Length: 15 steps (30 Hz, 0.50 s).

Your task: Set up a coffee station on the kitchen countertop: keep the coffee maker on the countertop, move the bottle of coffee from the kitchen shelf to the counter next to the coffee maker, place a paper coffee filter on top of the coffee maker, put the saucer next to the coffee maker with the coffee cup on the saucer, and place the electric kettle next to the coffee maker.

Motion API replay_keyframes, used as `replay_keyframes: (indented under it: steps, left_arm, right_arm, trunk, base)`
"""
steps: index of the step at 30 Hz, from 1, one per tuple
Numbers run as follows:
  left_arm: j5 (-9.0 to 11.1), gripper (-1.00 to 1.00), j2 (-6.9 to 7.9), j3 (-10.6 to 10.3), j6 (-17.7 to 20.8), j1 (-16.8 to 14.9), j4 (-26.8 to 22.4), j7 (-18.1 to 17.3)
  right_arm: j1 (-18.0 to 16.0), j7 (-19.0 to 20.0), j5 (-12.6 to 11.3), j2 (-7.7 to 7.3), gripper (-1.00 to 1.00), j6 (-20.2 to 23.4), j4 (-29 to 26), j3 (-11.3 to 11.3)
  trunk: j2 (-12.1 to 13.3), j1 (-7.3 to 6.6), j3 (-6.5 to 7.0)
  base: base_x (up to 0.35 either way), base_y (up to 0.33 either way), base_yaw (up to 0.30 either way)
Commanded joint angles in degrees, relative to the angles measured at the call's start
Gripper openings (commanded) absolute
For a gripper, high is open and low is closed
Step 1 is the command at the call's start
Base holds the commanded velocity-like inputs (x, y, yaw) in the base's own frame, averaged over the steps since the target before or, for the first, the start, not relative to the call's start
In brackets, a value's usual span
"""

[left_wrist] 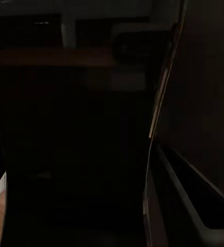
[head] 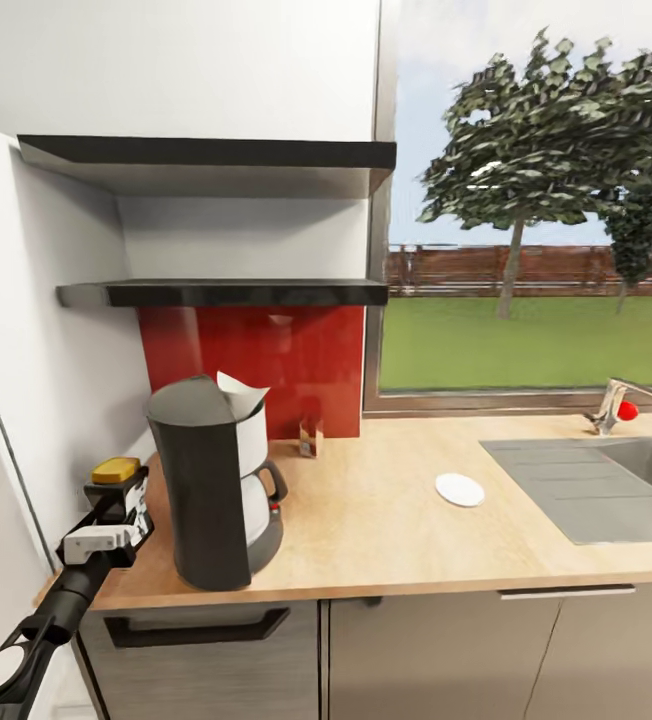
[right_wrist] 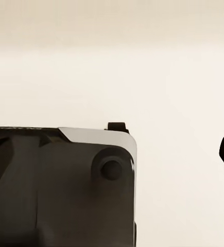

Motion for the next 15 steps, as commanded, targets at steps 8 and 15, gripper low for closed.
replay_keyframes:
  steps: [8,15]
  left_arm:
    - [0.23,-1.00,0.07,0.02,-0.71,-0.06,3.74,-0.16]
    - [0.18,-1.00,0.08,0.15,-6.78,-0.34,11.52,-0.04]
  right_arm:
    - [0.53,-0.15,-0.50,-0.03,1.00,-0.06,-0.07,0.48]
    - [0.68,-0.21,-0.50,-0.03,1.00,-0.06,-0.03,0.48]
  trunk:
    - [-0.03,0.05,-0.02]
    - [-0.03,0.05,-0.02]
  base:
    - [0.180,0.000,0.000]
    - [0.005,0.000,0.000]
